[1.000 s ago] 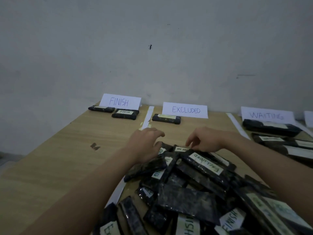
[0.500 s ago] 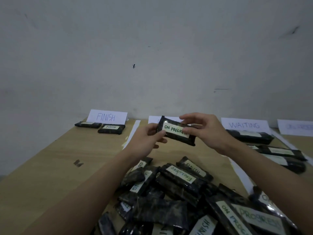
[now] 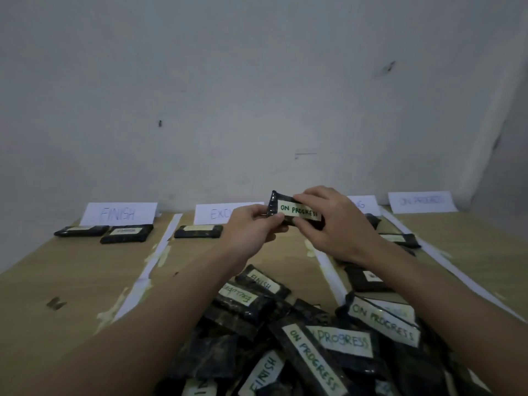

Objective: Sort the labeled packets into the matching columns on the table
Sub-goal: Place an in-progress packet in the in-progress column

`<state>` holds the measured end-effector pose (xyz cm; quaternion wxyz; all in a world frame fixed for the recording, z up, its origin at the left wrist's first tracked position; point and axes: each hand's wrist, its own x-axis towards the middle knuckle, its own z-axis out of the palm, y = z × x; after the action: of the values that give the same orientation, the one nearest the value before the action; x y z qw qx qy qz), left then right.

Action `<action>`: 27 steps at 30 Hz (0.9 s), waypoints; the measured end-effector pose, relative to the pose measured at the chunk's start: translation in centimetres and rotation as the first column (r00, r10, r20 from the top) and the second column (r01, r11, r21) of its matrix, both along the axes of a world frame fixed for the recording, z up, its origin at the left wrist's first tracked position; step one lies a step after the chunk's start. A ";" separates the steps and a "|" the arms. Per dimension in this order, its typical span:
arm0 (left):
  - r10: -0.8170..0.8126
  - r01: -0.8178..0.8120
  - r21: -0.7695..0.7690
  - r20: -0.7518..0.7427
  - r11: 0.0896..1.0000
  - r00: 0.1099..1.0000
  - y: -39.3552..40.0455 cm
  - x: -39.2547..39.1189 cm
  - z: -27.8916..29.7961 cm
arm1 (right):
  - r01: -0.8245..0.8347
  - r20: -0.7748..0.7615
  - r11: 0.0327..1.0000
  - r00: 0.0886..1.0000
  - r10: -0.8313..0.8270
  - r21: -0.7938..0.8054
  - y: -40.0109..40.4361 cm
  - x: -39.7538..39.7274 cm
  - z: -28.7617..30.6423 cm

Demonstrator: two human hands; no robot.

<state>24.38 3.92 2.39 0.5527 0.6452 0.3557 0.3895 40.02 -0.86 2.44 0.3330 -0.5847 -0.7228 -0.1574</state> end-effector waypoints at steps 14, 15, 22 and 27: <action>-0.172 0.254 0.217 -0.337 0.943 0.926 -2.1 17.4 -1.9 | 0.269 0.132 0.962 0.956 -0.261 -0.044 -5.6 16.6 -3.2; -0.150 0.288 0.295 -0.414 0.911 0.898 -1.9 18.6 -2.1 | 0.305 0.144 0.951 0.944 -0.296 -0.045 -5.5 18.1 -3.6; 0.023 0.583 0.526 -0.754 0.619 0.656 1.3 25.2 -3.7 | 0.503 0.119 0.842 0.864 -0.489 -0.195 -1.6 29.0 -6.3; 0.156 0.748 0.524 -0.847 0.407 0.509 4.8 28.1 -4.4 | 0.580 0.147 0.730 0.809 -0.570 -0.361 3.5 35.1 -7.4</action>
<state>52.43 8.71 -2.05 -0.0115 0.9842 0.1697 0.0492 75.11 2.64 -4.99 0.1353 -0.8312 -0.5272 -0.1136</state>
